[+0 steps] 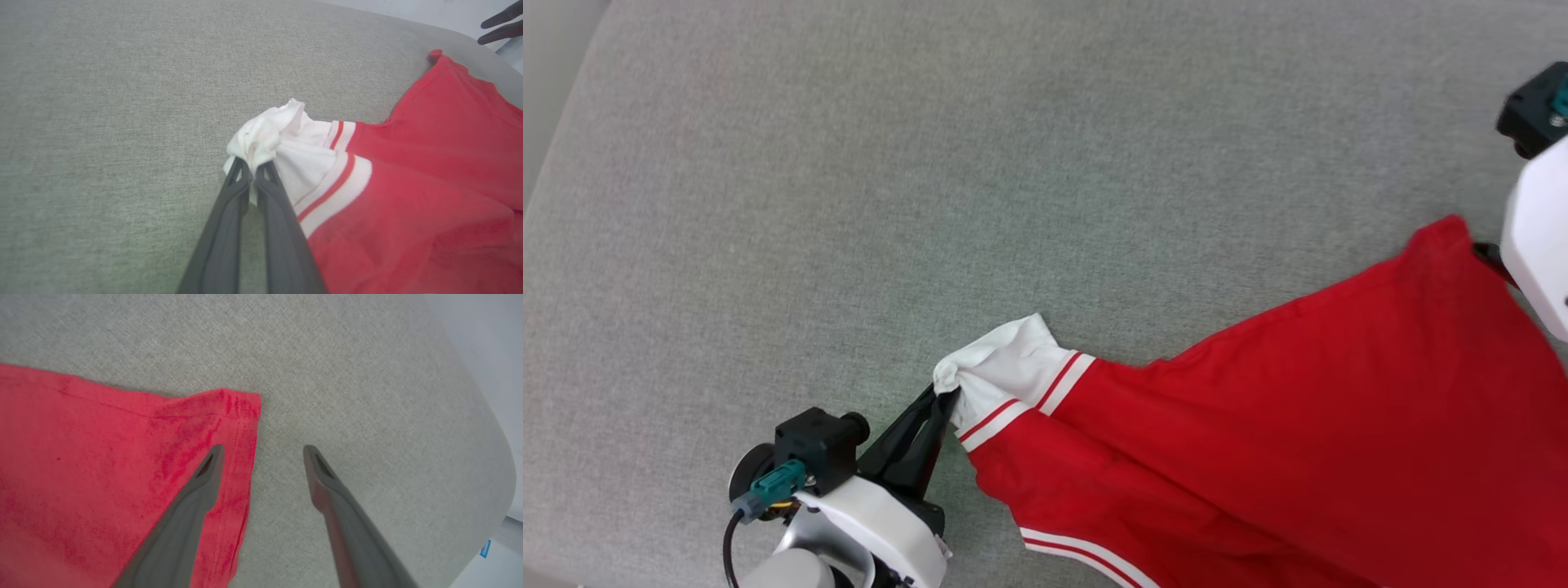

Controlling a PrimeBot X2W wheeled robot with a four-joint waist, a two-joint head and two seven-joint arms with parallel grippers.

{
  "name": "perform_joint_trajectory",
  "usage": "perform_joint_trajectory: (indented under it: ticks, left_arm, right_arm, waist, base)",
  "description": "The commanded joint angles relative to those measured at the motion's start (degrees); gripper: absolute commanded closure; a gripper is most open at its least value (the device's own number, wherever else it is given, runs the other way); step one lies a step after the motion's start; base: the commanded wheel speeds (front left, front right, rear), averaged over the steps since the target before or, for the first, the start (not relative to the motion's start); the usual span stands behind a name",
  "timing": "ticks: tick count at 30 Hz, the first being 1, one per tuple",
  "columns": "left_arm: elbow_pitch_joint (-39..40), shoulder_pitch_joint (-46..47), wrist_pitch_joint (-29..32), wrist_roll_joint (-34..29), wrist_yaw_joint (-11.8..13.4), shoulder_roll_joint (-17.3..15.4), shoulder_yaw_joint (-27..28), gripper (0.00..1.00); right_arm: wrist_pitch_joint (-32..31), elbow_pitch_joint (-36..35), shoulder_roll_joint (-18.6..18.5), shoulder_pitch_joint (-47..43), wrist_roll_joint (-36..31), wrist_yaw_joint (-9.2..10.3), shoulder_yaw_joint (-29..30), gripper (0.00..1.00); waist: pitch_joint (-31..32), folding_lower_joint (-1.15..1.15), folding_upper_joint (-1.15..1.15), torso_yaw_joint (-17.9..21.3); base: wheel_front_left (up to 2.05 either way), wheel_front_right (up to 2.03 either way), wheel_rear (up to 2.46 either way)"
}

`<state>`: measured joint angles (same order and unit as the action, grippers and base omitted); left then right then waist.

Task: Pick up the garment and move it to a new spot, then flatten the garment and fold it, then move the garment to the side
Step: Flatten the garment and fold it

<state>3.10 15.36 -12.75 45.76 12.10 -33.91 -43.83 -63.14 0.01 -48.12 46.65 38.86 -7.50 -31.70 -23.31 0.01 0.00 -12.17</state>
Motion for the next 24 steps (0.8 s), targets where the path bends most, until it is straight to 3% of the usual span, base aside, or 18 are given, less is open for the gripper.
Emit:
perform_joint_trajectory:
  ticks: [1, 6, 13, 14, 15, 19, 24]
  left_arm:
    - [0.11, 1.17, -0.22, -0.43, -0.24, 0.48, 0.03, 1.0]
    - [0.11, 2.92, -0.45, -1.25, -0.62, 1.63, -0.4, 1.0]
    - [-0.21, 3.98, -0.65, -1.74, -0.81, 2.49, -0.57, 1.0]
    - [-0.25, 3.94, -0.64, -1.75, -0.83, 2.5, -0.57, 1.0]
    - [-0.32, 3.94, -0.66, -1.76, -0.88, 2.47, -0.57, 1.0]
    - [-0.76, 3.78, -0.66, -1.65, -0.89, 2.1, -0.5, 1.0]
    - [0.03, 4.78, -1.04, -2.52, -1.03, 1.3, -0.02, 1.0]
  right_arm:
    - [0.37, 2.53, 0.92, 2.57, -1.36, 0.03, -2.2, 0.0]
    - [2.04, 9.71, 2.94, 5.89, -1.68, 0.02, -6.78, 0.0]
    - [4.36, 14.64, 3.67, 2.14, 2.06, -0.08, -13.75, 0.0]
    - [4.84, 14.87, 3.54, 2.0, 2.43, -0.09, -14.29, 0.6]
    - [5.54, 15.1, 3.44, 2.12, 2.85, -0.09, -14.61, 1.0]
    - [8.9, 15.1, 3.14, 3.47, 3.41, -0.05, -14.2, 1.0]
    - [19.94, 14.17, 2.13, 4.27, 6.31, 0.03, -10.13, 1.0]
  waist:
    - [-2.16, -0.01, 0.0, -1.54]
    - [-4.67, -0.01, 0.0, -2.86]
    - [-5.66, -0.01, 0.0, -3.23]
    - [-5.56, -0.01, 0.0, -3.05]
    - [-5.32, -0.01, 0.0, -2.86]
    - [-3.87, -0.01, 0.0, -2.1]
    - [1.52, -0.01, 0.0, -0.94]
  base:
    - [0.0, 0.0, 0.0]
    - [0.0, 0.0, 0.0]
    - [0.0, 0.0, 0.0]
    - [0.0, 0.0, 0.0]
    - [0.0, 0.0, 0.0]
    - [0.0, 0.0, 0.0]
    - [0.0, 0.0, 0.0]
